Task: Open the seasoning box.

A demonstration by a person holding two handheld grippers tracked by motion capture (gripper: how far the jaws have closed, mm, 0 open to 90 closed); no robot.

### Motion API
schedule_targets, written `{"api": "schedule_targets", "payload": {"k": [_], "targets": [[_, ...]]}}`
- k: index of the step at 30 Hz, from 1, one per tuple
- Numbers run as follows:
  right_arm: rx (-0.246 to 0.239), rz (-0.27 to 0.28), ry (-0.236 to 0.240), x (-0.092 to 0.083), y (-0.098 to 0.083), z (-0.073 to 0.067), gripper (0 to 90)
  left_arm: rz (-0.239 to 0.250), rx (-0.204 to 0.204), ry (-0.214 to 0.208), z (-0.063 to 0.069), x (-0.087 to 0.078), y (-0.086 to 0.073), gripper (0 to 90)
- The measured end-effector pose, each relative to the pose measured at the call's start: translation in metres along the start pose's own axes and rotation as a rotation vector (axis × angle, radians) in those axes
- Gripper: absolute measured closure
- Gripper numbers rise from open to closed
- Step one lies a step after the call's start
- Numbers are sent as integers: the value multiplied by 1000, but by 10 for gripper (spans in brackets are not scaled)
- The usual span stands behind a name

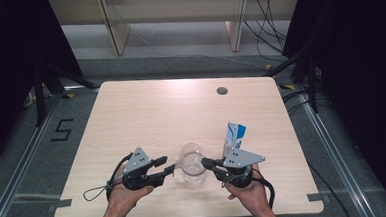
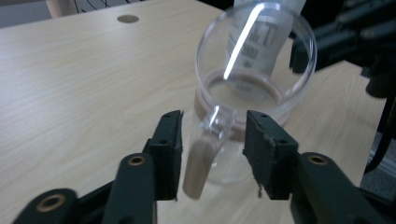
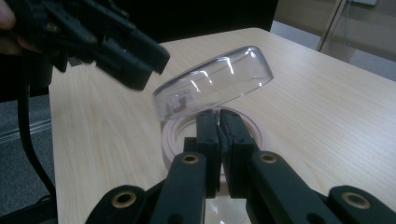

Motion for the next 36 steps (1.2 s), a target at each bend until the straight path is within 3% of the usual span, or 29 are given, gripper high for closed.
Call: {"api": "schedule_targets", "payload": {"k": [1, 2, 3, 5, 6, 9, 13, 15, 19, 20, 23, 24, 26, 31, 32, 35, 36], "targets": [[0, 0, 0, 0, 0, 0, 870, 0, 0, 0, 0, 0, 0, 502], [-5, -2, -2, 0, 1, 0, 870, -12, -6, 9, -1, 1, -6, 502], [3, -4, 12, 2, 3, -4, 870, -30, -18, 18, -2, 5, -16, 431], [8, -11, 25, 2, 5, -7, 870, -54, -31, 21, -3, 9, -25, 391], [-18, 2, 8, 2, 8, -5, 870, -61, -39, 25, -3, 10, -28, 376], [-11, 19, 5, 3, 12, -8, 870, -63, -51, 17, -3, 12, -33, 350], [-37, 11, 19, 6, 15, -15, 870, -80, -58, 16, -5, 14, -40, 295], [-31, 23, 14, 8, 17, -16, 870, -89, -80, 17, -5, 15, -44, 280], [-49, 19, 20, 9, 19, -18, 870, -89, -74, 30, -8, 16, -47, 254], [-27, 22, 15, 10, 19, -20, 870, -81, -80, 28, -9, 16, -48, 252], [-43, 20, 27, 10, 21, -22, 870, -79, -102, 32, -11, 16, -50, 246], [-55, 20, 31, 11, 22, -22, 869, -91, -92, 30, -12, 16, -52, 244], [-50, 25, 31, 12, 24, -24, 869, -89, -116, 40, -13, 15, -53, 242], [-48, 25, 36, 17, 26, -29, 867, -82, -115, 39, -15, 15, -54, 233], [-61, 16, 49, 17, 26, -30, 866, -76, -135, 35, -14, 15, -55, 232], [-90, 28, 41, 20, 29, -31, 863, -80, -119, 37, -15, 14, -56, 230], [-70, 18, 50, 21, 28, -34, 862, -83, -122, 40, -15, 14, -56, 229]]}}
Point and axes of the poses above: each handheld gripper's, and its own axes: x roughly forward along the jaws, y roughly out of its top, z roughly to its right, the point moved 10 cm from there along x, roughly forward along the jaws, and after that the axes turned 15 degrees about -z, right-handed, at the moved point
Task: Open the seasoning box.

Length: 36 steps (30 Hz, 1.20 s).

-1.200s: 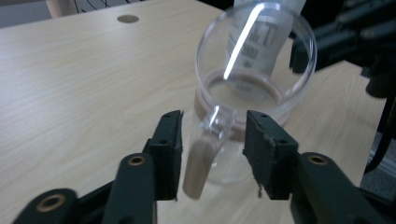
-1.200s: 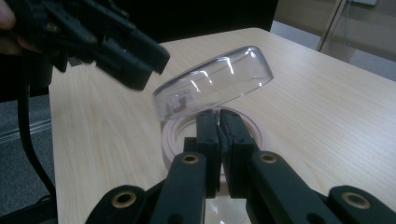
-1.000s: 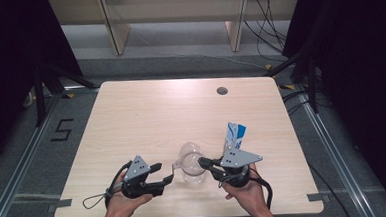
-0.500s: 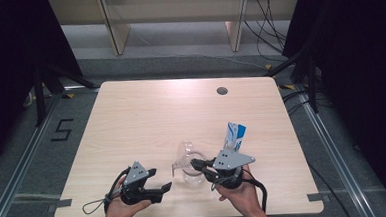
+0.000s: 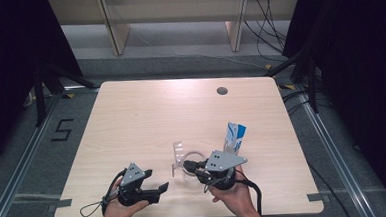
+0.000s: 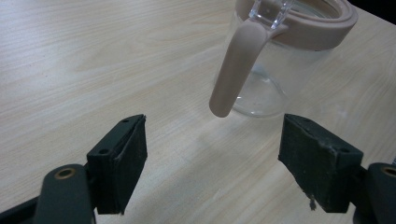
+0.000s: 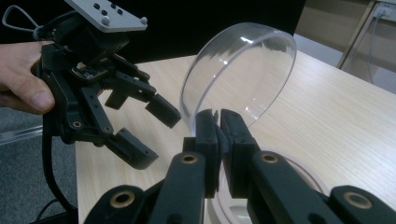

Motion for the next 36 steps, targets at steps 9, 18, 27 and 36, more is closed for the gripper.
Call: {"api": "schedule_targets", "payload": {"k": [9, 18, 27, 36], "targets": [[-1, 2, -6, -7, -4, 1, 841, -4, -10, -2, 0, 2, -2, 226], [22, 16, -41, -29, -15, 7, 801, 2, -26, 2, -1, 2, -2, 219], [84, 19, -108, -59, -41, 16, 739, -2, -12, -2, 0, 2, -2, 218], [162, -6, -185, -71, -68, 26, 673, -9, -25, 3, -1, 3, -3, 210]]}}
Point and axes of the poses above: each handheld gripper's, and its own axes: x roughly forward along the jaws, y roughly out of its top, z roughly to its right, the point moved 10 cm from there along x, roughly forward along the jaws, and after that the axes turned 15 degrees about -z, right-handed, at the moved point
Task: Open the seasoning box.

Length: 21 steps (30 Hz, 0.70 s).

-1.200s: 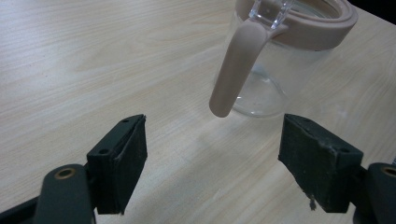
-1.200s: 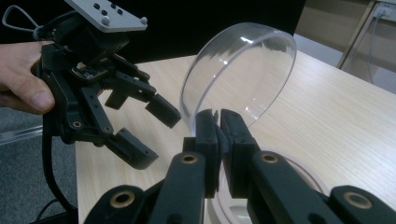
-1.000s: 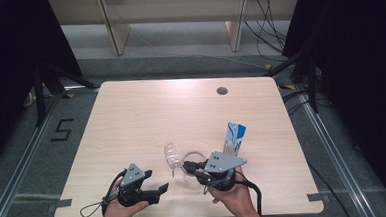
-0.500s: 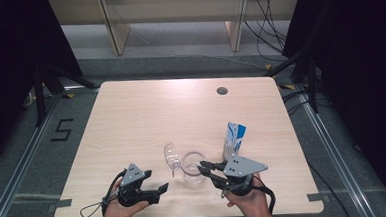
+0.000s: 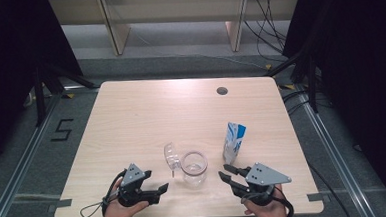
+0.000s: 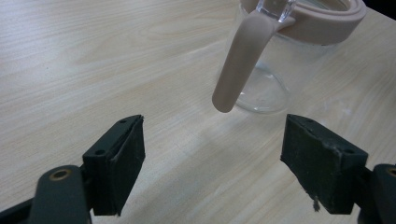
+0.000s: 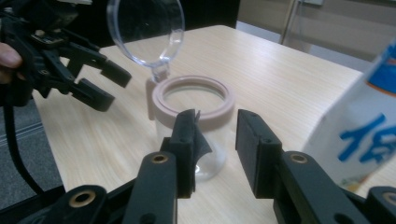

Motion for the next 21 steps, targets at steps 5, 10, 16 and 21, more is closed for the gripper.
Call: {"api": "schedule_targets", "payload": {"k": [5, 10, 16, 21], "targets": [[47, -16, -12, 0, -9, 9, 605, -4, -4, -4, 1, 1, -1, 208], [86, -22, -71, 0, -16, 22, 501, -13, 3, -9, 5, 0, -4, 201], [170, -52, -136, 2, -25, 35, 380, 0, 10, -2, 5, -1, -4, 191], [218, -41, -180, 8, -30, 48, 307, -3, -13, -8, 6, -1, -6, 182]]}}
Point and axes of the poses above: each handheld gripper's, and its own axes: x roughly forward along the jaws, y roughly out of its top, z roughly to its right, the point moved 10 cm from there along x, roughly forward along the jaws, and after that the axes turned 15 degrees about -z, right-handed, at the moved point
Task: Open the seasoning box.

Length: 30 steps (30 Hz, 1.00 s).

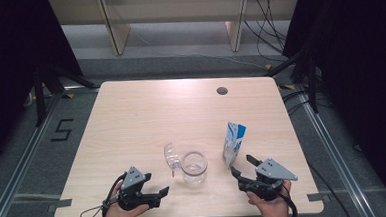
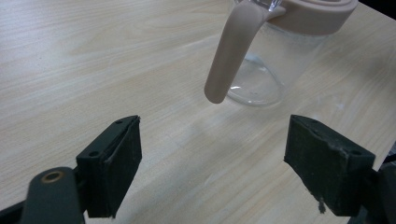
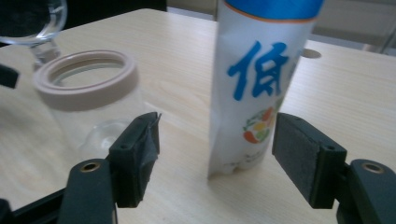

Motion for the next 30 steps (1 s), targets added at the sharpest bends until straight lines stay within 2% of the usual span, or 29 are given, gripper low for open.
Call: {"api": "schedule_targets", "payload": {"k": [1, 3, 4, 5, 6, 9, 11, 12, 14, 16, 18, 19, 20, 21, 23, 27, 28, 30], "targets": [[10, 1, -28, 1, -1, 4, 287, -1, 0, -1, 0, 0, 0, 181], [-1, 9, -69, 5, 0, 10, 265, 5, -4, 0, 1, 0, 1, 181], [24, -3, -58, 8, -1, 9, 243, 5, -4, 0, 1, 0, 1, 180], [11, 10, -90, 8, 0, 13, 230, 5, -3, 0, 1, 0, 1, 179], [27, 16, -83, 12, 1, 13, 224, 4, -2, 0, 1, 0, 1, 179], [58, 14, -113, 18, 1, 16, 196, 1, 1, 0, 1, 0, 0, 177], [71, 7, -111, 22, 0, 16, 191, 0, 3, 4, 1, 0, 0, 177], [62, 14, -125, 24, 1, 17, 191, 5, -3, -3, 2, 0, 1, 177], [85, 13, -119, 29, 1, 17, 185, 6, -3, -3, 2, 0, 1, 177], [66, 14, -133, 34, 2, 17, 181, 5, -2, -3, 1, 0, 1, 177], [98, 16, -127, 38, 3, 15, 169, 3, 1, -3, 2, 0, 0, 177], [99, 21, -114, 41, 4, 14, 172, -1, 7, -2, 2, 0, 0, 177], [90, 11, -124, 41, 3, 14, 173, -1, 8, -4, 2, 0, 0, 177], [85, 11, -125, 42, 4, 13, 174, -3, 28, 1, 1, -1, 0, 177], [80, 14, -112, 46, 6, 10, 174, 1, 21, -1, 2, 0, 1, 177], [77, 42, -131, 53, 11, 10, 166, 4, 20, -1, 2, 0, 1, 177], [67, 32, -137, 55, 10, 11, 166, 4, 20, -1, 2, 0, 1, 177], [86, 32, -135, 58, 11, 12, 166, -3, 30, 6, 2, -1, 0, 177]]}}
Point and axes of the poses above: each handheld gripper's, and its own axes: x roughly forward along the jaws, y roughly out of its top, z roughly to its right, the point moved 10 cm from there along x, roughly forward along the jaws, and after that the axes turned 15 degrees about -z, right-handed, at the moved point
